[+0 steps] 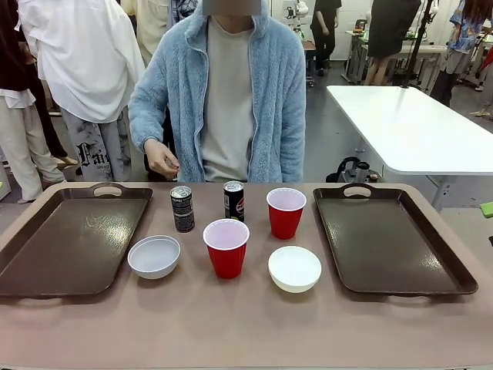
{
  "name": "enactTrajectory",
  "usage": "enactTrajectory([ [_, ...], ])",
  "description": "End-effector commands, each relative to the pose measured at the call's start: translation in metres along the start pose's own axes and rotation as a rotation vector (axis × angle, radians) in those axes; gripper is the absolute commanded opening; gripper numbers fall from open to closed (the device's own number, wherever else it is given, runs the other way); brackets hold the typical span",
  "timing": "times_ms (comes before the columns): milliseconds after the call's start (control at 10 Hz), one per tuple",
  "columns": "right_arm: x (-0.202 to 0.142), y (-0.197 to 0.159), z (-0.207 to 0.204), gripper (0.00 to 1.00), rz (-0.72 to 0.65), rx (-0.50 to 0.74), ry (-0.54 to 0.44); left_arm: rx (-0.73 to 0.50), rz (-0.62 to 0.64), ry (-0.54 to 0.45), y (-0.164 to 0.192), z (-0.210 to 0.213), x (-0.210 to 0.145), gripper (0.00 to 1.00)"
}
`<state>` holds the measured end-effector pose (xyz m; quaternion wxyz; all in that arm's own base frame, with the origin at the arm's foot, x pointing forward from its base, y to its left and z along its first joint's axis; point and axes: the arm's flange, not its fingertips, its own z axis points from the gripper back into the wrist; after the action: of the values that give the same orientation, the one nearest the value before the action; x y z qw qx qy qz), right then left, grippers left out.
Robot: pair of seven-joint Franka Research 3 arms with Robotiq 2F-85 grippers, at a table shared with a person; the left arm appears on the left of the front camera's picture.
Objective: Prepare tableware on both trays.
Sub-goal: Pick up a Picnic Bowl from the table and place it on a Handle tray.
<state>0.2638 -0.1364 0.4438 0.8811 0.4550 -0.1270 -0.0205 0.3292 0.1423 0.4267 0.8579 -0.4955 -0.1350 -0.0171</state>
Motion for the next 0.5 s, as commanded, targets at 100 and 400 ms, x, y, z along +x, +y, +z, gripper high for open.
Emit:
enactTrajectory([
  [100, 0.002, 0.000, -0.001, 1.00, 0.002, 0.025, -0.005, -0.013, 0.002, -0.009, -0.001, 0.001, 0.001, 1.00],
  [400, 0.015, 0.020, 0.002, 1.00, -0.027, -0.063, 0.008, -0.013, 0.002, -0.009, -0.001, 0.001, 0.001, 1.00],
])
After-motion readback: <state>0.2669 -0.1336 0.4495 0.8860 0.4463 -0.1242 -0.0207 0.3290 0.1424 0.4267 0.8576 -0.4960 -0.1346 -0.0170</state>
